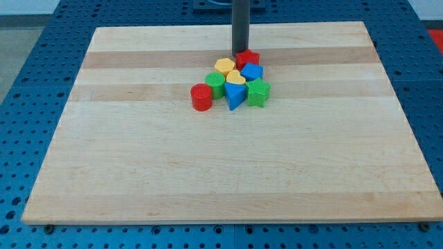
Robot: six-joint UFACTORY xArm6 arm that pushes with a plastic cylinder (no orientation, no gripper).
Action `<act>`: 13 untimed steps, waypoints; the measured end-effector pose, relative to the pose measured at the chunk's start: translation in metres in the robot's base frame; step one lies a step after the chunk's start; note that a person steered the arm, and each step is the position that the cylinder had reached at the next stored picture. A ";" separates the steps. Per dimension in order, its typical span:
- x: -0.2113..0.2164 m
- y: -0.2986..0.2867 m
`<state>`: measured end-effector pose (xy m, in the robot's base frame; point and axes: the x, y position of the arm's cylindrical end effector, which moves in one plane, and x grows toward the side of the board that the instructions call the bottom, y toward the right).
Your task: Nudge the red circle right a bit
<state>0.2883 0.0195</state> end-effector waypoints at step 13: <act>0.101 -0.105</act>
<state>0.3891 -0.0853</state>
